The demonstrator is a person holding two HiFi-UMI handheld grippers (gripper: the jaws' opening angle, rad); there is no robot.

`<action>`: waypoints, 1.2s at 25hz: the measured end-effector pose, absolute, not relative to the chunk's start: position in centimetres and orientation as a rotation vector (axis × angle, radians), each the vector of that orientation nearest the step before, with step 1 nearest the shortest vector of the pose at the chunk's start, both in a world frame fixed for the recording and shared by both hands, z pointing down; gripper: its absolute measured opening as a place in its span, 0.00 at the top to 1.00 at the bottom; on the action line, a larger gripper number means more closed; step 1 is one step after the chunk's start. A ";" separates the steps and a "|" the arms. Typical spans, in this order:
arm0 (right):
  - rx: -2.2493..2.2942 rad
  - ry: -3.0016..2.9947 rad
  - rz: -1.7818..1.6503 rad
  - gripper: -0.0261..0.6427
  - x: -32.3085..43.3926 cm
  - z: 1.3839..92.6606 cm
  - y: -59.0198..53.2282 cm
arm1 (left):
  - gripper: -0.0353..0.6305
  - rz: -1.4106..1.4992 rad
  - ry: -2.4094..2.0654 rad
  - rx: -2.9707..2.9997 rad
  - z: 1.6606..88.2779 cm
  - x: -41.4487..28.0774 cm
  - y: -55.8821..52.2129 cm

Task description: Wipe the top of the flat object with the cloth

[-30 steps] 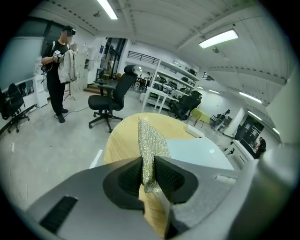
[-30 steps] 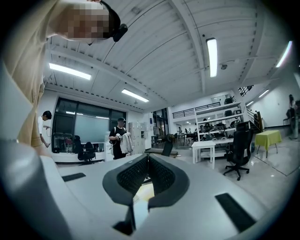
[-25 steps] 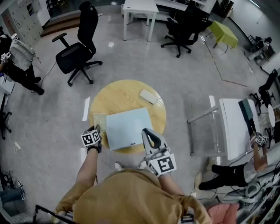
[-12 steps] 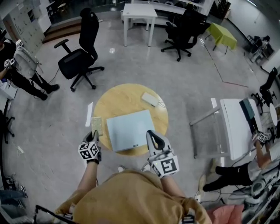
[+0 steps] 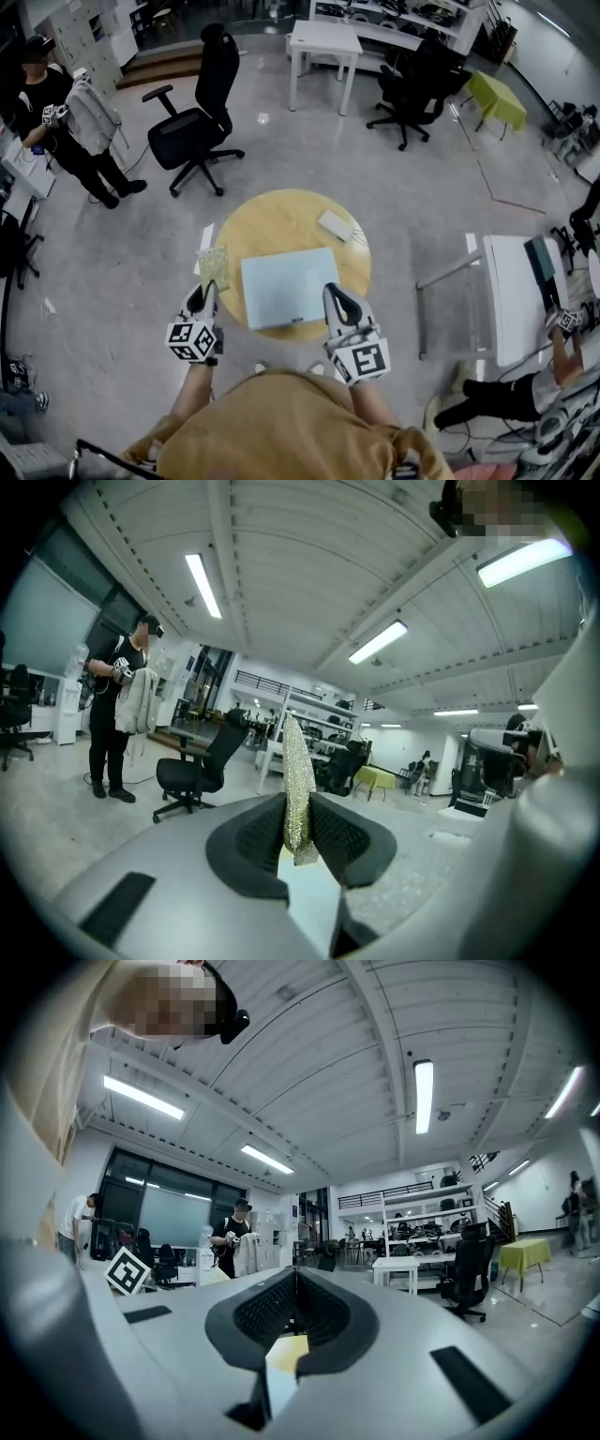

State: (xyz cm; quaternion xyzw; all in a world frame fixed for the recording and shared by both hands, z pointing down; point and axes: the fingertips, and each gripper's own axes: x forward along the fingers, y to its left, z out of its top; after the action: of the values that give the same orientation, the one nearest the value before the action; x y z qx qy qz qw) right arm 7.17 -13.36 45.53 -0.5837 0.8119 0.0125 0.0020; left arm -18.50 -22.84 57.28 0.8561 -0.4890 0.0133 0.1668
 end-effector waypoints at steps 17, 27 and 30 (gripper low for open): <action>-1.838 2.487 0.096 0.96 12.1 43.2 -13.2 | 0.85 -0.225 -1.512 2.636 46.5 -19.0 -17.5; -1.816 2.502 0.099 0.96 13.5 42.6 -12.5 | 0.85 -0.288 -1.532 2.713 43.1 -16.2 -17.2; -1.813 2.505 0.103 0.96 14.0 42.5 -12.1 | 0.85 -0.295 -1.527 2.708 43.3 -15.6 -16.9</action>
State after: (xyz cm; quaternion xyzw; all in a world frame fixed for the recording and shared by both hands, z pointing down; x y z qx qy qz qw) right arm 14.03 -12.11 42.55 -0.5859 0.8093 0.0333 0.0238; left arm -15.59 -16.87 43.32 0.8672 -0.4889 -0.0945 0.0094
